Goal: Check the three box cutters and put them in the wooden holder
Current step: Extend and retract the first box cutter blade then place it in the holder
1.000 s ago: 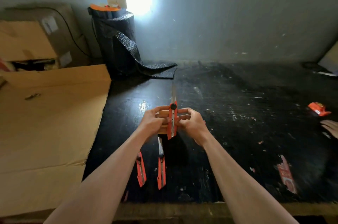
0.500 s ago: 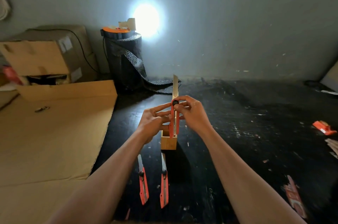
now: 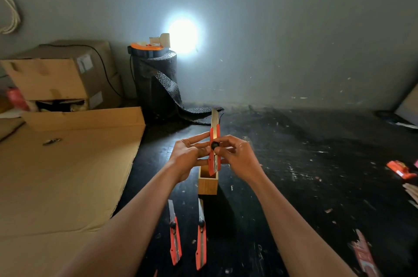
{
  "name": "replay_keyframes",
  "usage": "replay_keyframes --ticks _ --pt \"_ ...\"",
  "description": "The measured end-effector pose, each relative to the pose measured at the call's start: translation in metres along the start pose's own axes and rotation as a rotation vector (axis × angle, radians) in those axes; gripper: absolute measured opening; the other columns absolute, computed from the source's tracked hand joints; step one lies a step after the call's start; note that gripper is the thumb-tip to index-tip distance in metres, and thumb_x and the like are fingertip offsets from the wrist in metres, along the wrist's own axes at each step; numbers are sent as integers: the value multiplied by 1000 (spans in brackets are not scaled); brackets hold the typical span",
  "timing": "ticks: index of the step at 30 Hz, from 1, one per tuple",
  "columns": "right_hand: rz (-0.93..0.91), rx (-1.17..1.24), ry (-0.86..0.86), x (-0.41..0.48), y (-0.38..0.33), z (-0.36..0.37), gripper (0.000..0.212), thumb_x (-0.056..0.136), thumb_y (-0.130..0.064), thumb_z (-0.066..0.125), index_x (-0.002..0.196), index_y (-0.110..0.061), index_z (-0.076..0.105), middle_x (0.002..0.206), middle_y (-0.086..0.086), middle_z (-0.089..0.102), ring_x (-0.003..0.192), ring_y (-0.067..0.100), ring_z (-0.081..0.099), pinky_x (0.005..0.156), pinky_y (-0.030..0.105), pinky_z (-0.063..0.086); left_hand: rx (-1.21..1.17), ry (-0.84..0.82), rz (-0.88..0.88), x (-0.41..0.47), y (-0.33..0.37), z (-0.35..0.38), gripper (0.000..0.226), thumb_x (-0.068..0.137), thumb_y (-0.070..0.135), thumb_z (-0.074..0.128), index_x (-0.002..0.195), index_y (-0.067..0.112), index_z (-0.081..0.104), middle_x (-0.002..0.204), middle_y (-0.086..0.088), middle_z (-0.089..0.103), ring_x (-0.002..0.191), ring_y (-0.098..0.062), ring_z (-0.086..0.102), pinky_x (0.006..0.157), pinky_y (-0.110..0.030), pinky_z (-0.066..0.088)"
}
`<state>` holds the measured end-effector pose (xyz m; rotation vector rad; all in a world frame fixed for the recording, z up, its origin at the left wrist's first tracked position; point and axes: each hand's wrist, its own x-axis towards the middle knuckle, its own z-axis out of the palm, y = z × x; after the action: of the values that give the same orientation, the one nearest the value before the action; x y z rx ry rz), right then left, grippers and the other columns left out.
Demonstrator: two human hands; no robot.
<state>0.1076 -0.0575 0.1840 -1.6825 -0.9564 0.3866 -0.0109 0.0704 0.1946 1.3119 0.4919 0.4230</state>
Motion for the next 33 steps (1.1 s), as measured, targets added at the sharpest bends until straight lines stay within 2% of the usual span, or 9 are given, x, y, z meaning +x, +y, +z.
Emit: replay_keyframes --ticks 7,12,15,17,20,23,26,29,33 --pt "32 75 -10 -13 14 1 21 97 -8 66 107 -26 71 110 3 76 97 19 77 84 42 65 14 5 -37 2 -3 4 44 94 -13 60 123 17 72 105 -11 82 93 -26 81 69 -38 66" --pt "61 -9 -50 -16 22 4 19 96 -9 68 109 -22 72 110 -3 75 98 17 76 86 37 65 9 49 -46 5 -6 3 41 93 -11 63 122 17 72 104 -11 82 91 -26 81 68 -37 65" --pt "64 -36 -73 -24 26 9 18 96 -9 69 111 -20 71 111 -3 75 100 16 74 86 32 64 18 72 -34 6 -8 0 42 92 -10 65 125 15 72 107 -12 81 94 -28 80 74 -41 66" --pt "47 -51 -62 -29 28 11 19 96 -9 69 110 -22 70 111 -5 74 102 16 74 87 32 63 59 69 -29 6 -11 1 43 92 -9 65 128 14 71 109 -12 81 95 -28 80 78 -44 66" --pt "24 -81 -49 -25 25 10 30 96 -8 68 113 -32 65 110 -12 71 103 14 72 89 33 63 57 77 -14 11 -9 2 41 94 -8 65 129 13 70 110 -12 80 93 -26 81 73 -40 66" --pt "8 -111 -71 -19 16 10 43 98 -3 64 125 -36 64 109 -23 66 94 1 69 85 24 62 50 81 8 17 -1 -1 41 94 -8 64 129 13 70 110 -12 80 92 -26 81 72 -39 66" --pt "6 -168 -62 -19 14 10 31 99 -8 65 122 -27 67 113 -16 67 94 3 69 76 14 58 64 78 16 17 -2 -1 43 94 -8 65 130 14 69 114 -12 79 94 -26 80 75 -41 66" --pt "56 -132 -30 -19 12 9 22 93 -18 74 110 -26 62 105 -13 70 99 10 69 74 17 55 75 67 20 17 -3 1 44 94 -9 64 130 15 69 116 -12 78 93 -25 81 72 -38 66" --pt "39 -146 -49 -22 9 8 29 95 -17 72 116 -33 61 109 -17 67 101 6 66 80 20 55 82 75 30 18 -4 2 43 95 -8 63 131 15 69 115 -12 79 95 -26 80 80 -44 66"
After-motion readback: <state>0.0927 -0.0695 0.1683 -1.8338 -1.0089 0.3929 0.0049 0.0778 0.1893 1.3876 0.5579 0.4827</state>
